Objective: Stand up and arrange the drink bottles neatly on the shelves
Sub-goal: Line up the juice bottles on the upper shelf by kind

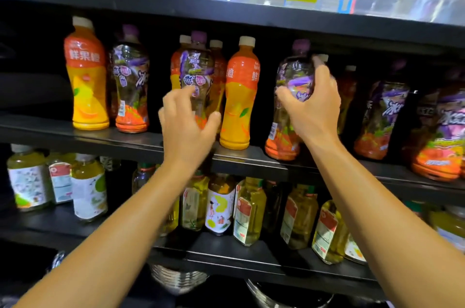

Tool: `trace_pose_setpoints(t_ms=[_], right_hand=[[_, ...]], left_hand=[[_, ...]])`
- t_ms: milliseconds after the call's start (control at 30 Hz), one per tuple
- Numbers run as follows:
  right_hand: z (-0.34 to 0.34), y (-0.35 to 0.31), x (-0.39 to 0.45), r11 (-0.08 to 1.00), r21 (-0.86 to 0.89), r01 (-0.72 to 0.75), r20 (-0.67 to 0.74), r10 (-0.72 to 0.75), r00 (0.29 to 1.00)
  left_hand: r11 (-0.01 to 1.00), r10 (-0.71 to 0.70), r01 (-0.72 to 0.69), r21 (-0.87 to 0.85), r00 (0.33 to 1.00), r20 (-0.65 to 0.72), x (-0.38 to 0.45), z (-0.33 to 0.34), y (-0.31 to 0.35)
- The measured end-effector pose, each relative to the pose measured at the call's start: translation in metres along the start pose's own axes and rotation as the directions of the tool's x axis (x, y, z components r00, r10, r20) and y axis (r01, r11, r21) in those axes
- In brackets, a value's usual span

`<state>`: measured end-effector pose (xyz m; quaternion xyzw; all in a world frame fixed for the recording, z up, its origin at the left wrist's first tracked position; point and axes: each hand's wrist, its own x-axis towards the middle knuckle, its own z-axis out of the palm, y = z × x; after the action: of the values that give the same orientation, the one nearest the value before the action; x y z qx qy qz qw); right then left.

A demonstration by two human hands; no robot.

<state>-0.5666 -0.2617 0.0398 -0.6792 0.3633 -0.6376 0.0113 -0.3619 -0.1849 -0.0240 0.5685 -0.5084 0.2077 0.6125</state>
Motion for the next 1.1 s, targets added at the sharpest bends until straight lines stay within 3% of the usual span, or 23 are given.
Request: trace_pose_setpoints(t_ms=[133,267,533,667,867,1100], right_hand=[[-0.004,0.0,-0.014,0.993,0.111,-0.043,0.089,0.033,0.995],[0.002,0.014,-0.043,0.973,0.155,-0.174,0.246,0.133,0.96],[-0.016,0.01,-0.058,0.956,0.248,-0.159,0.208,0.108,0.972],[-0.041,0.008,-0.074,0.941,0.318,-0.112,0.171,0.06,0.983],[-0.114,0.027,-0.08,0.947,0.31,-0.079,0.021,0.076,0.997],[-0.225,0.093,-0.059,0.992,0.106,-0.066,-0.157,0.082,0.984]], left_hand=[[0.952,-0.287,0.299,-0.071,0.947,0.146,0.029,0.005,-0.006],[0.935,-0.344,0.356,-0.007,0.908,0.24,0.037,0.006,-0.012],[0.955,-0.134,0.165,-0.248,0.982,0.135,-0.007,-0.044,0.012],[0.918,-0.069,0.118,-0.379,0.988,0.139,-0.043,-0.054,0.042],[0.835,0.065,0.105,-0.54,0.956,0.286,-0.08,-0.005,0.117],[0.751,0.166,0.124,-0.648,0.915,0.368,-0.103,0.083,0.211]])
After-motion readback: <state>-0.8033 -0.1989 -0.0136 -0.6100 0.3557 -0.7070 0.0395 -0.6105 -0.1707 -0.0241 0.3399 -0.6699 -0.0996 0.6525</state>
